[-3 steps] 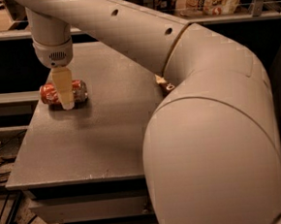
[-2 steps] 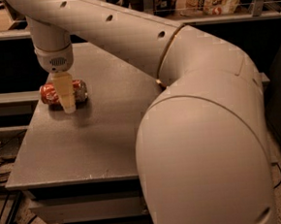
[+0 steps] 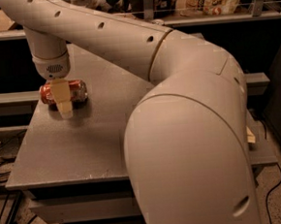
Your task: Place coke can upright
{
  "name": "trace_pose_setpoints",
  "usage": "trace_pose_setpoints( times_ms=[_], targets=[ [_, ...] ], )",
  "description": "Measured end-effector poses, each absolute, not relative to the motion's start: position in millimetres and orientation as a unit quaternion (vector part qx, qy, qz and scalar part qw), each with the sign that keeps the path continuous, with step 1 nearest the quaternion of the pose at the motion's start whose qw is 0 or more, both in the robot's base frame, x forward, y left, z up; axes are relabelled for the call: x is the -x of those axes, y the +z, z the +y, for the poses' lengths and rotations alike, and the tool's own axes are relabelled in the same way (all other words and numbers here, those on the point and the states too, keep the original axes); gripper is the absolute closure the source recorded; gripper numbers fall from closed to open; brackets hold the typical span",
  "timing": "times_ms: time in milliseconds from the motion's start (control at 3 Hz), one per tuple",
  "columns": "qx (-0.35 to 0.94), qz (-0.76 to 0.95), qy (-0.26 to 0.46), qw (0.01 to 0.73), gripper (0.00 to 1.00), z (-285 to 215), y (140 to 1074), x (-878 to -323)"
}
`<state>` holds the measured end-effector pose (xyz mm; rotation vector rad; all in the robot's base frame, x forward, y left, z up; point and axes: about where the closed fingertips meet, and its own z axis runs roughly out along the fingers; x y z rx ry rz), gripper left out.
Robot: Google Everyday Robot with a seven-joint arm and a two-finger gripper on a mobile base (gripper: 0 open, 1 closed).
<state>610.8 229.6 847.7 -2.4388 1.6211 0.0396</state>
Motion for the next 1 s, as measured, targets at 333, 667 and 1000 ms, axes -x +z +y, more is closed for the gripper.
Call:
trace_pose_setpoints(
  times_ms=[333,667,1000],
  targets=[
    [0.827,0.553,0.033,0.098,0.18,228.2,836.9,-609.6],
    [0.823,0.559,0.039,0.094,0.41,224.1,834.9,-609.1],
    [0.822,0.561,0.035,0.096,0.64,221.6,840.4,-607.4]
  ],
)
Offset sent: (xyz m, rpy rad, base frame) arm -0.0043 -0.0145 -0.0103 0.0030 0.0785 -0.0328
